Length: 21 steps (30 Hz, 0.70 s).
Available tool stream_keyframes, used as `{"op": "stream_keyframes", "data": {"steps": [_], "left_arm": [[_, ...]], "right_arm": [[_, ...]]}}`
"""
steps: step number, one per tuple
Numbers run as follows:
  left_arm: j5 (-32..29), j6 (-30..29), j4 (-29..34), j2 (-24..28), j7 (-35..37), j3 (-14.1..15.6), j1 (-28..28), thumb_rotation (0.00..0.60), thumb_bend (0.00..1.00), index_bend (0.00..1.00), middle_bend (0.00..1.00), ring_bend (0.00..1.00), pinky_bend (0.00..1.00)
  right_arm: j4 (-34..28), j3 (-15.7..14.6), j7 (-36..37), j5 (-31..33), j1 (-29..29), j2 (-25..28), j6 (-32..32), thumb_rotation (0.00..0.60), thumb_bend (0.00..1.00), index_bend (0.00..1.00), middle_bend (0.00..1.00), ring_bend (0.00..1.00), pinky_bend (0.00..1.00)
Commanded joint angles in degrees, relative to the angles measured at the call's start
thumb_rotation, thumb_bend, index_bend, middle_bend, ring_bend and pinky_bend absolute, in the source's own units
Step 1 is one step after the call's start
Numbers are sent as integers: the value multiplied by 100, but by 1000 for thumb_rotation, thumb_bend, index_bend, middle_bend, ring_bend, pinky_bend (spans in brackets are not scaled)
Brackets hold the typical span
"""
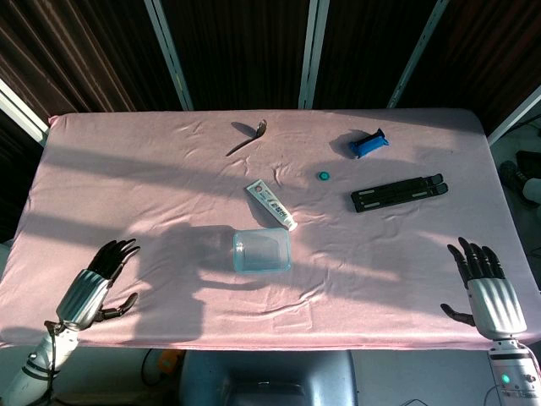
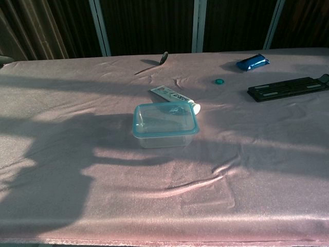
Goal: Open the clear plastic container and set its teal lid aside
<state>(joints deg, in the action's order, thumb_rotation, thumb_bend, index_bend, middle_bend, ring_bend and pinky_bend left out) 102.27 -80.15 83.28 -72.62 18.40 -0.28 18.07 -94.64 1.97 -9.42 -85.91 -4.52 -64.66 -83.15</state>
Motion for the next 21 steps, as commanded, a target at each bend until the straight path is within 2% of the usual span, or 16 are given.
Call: {"op": "stream_keyframes", "data": {"steps": [1, 5, 10, 14, 21], "left_arm": [[11, 807, 94, -404, -228, -207, 689, 600, 302, 0, 0, 0, 0], [-372, 1586, 242, -743, -848, -418, 1137, 600, 287, 0, 0, 0, 0], [-1021, 2324, -95, -1493, -1534, -760, 1642, 600, 276, 0, 0, 0, 0], [-1333, 2539, -700, -2095, -1951, -905, 1906, 600, 276, 0, 0, 0, 0], [-1594, 2746, -939, -2425, -2088, -915, 2162, 600, 274, 0, 0, 0, 0]], "right_arm": [[-19, -13, 45, -10, -11, 25, 39, 600, 182, 0, 0, 0, 0], [-43, -22, 68, -11, -57, 33, 136, 600, 182, 0, 0, 0, 0], [-95, -64, 104, 43, -124, 77, 349, 600, 182, 0, 0, 0, 0], [-124, -48, 254, 45, -119, 152, 330, 600, 182, 0, 0, 0, 0], [-124, -24, 437, 80, -93, 239, 288, 600, 182, 0, 0, 0, 0]]}}
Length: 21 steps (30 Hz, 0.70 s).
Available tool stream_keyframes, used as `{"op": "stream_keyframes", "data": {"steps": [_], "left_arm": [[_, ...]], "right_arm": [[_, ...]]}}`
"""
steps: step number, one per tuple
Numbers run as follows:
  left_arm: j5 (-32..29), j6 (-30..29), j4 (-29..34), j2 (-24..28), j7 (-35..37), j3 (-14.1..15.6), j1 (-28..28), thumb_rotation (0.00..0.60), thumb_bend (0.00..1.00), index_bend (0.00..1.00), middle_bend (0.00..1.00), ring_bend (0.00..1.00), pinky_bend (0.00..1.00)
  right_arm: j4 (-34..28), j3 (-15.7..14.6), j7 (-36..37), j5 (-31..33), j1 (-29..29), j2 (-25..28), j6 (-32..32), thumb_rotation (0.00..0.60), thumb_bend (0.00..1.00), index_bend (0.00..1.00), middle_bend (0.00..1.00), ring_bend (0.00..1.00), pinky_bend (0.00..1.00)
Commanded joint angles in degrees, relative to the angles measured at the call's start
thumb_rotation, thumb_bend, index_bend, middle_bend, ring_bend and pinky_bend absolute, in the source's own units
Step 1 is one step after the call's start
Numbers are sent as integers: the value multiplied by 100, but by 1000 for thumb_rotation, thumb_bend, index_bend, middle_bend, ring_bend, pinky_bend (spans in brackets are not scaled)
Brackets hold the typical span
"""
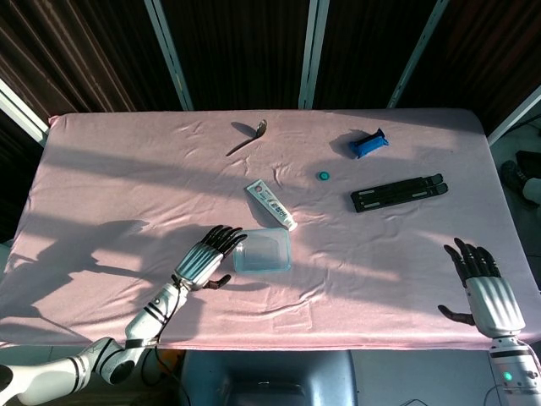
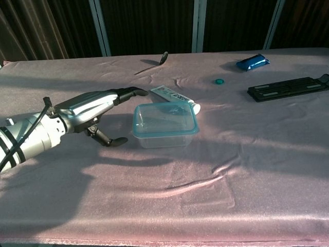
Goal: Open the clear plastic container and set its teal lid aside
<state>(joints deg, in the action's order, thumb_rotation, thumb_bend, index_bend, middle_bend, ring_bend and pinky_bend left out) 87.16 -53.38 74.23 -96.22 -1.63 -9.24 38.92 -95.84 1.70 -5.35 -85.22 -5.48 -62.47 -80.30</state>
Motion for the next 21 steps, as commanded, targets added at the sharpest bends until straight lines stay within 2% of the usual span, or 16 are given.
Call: {"op": "stream_keyframes", "data": {"steps": [1, 11, 21], "left_arm": [[-126, 99, -42, -87, -130, -8, 103, 600, 274, 0, 0, 0, 0], [-605, 375, -96, -259, -284, -75, 327, 600, 274, 0, 0, 0, 0], [-755, 327, -330, -592, -222, -75, 475, 600, 270, 0, 0, 0, 0]], "right_arm": [[-10, 4, 53, 20, 4, 32, 9, 600, 182, 0, 0, 0, 0], [-47, -4, 90, 30, -15, 64, 58, 600, 182, 0, 0, 0, 0], [-61, -6, 169, 19, 11, 117, 15, 600, 182, 0, 0, 0, 0]]}}
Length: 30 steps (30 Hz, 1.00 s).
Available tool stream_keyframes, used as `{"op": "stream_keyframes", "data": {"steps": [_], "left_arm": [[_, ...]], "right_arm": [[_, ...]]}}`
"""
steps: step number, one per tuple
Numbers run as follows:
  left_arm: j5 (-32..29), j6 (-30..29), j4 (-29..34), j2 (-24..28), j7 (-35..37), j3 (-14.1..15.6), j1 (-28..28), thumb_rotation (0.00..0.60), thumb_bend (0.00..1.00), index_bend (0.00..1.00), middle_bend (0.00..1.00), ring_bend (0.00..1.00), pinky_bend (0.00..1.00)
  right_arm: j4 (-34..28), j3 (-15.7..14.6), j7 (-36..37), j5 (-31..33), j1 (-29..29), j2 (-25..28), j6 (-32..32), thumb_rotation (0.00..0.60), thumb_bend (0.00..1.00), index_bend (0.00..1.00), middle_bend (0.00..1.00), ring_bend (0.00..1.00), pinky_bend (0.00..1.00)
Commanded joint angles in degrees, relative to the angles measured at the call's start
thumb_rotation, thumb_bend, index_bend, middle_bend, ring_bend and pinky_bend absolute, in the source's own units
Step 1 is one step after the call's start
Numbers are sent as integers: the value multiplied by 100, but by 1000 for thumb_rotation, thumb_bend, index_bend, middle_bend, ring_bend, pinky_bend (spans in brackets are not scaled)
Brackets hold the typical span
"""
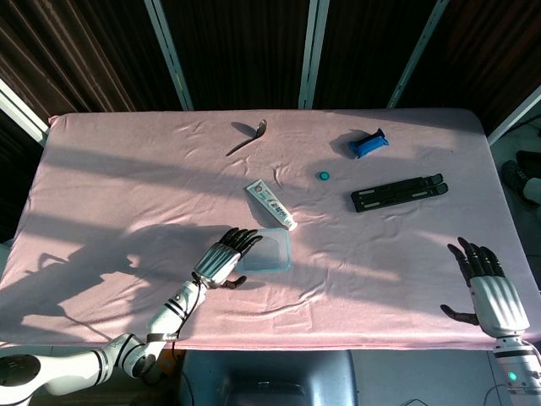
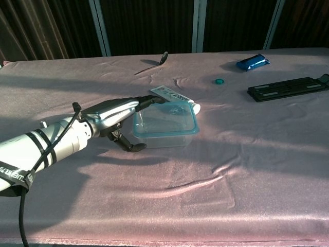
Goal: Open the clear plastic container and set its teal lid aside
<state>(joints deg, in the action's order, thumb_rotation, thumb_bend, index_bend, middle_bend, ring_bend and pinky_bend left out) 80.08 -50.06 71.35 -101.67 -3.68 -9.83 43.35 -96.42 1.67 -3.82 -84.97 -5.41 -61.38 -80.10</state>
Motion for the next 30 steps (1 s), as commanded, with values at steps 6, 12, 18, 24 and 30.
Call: {"op": "stream_keyframes", "data": {"steps": [6, 12, 18, 24, 30], "left_arm": [[-347, 140, -149, -98, -26, -150, 155, 600, 271, 0, 0, 0, 0], [-563, 254, -263, -144, -249, -150, 244, 600, 265, 0, 0, 0, 7], [-765, 175, -383, -277, -508, -202, 292, 600, 279, 0, 71, 101, 143], [-785, 120, -529, -413, -432, -202, 331, 600, 288, 0, 313, 311, 288], [-649, 5, -596, -498, -375, -52, 299, 600, 313, 0, 497, 463, 395]], "right_arm": [[-9, -11, 116, -45, 34, 59, -62, 600, 182, 0, 0, 0, 0], [-5, -20, 130, -55, 29, 63, -44, 600, 182, 0, 0, 0, 0], [-9, -21, 136, -56, 33, 71, -46, 600, 182, 0, 0, 0, 0], [-14, -32, 160, -78, 37, 87, -49, 600, 182, 0, 0, 0, 0], [16, -69, 92, -202, -31, 20, 30, 600, 182, 0, 0, 0, 0]]}}
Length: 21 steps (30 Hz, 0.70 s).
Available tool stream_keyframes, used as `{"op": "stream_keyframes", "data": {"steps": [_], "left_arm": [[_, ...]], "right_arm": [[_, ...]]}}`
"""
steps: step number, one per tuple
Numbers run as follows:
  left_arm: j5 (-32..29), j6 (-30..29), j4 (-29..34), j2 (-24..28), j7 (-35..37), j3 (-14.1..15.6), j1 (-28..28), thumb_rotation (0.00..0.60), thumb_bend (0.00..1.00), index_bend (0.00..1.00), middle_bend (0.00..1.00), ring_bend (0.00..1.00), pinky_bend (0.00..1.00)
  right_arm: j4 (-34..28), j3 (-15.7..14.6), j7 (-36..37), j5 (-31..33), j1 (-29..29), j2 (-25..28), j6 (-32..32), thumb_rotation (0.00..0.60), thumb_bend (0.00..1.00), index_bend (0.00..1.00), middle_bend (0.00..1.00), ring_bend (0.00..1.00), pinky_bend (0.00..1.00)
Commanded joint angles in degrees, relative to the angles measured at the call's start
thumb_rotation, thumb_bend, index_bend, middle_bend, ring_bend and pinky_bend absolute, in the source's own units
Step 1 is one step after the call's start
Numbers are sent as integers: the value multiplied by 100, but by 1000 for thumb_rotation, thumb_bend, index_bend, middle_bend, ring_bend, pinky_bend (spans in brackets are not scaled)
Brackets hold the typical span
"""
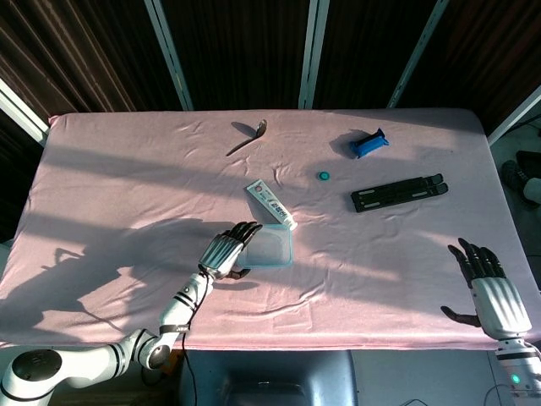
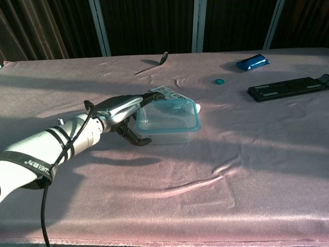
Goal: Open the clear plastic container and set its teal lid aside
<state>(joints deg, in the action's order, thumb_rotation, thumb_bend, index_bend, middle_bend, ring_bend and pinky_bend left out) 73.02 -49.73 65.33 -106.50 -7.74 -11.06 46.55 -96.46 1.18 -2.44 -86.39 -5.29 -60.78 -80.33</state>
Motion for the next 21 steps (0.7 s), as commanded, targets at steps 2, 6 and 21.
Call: {"op": "stream_keyframes", "data": {"steps": [2, 6, 21], "left_arm": [[127, -59, 52, 2, 40, 150, -47, 600, 317, 0, 520, 480, 410], [284, -166, 180, 18, 83, 307, -119, 600, 317, 0, 546, 495, 419], [429, -160, 300, -105, 159, 388, -79, 600, 330, 0, 578, 510, 431]], "right_arm": [[64, -28, -136, -142, -112, -116, 119, 600, 182, 0, 0, 0, 0], [158, -45, -346, -416, -411, -302, 437, 600, 186, 0, 0, 0, 0], [904, 133, -78, -683, -1753, -1240, 1958, 600, 267, 157, 0, 0, 0]]}}
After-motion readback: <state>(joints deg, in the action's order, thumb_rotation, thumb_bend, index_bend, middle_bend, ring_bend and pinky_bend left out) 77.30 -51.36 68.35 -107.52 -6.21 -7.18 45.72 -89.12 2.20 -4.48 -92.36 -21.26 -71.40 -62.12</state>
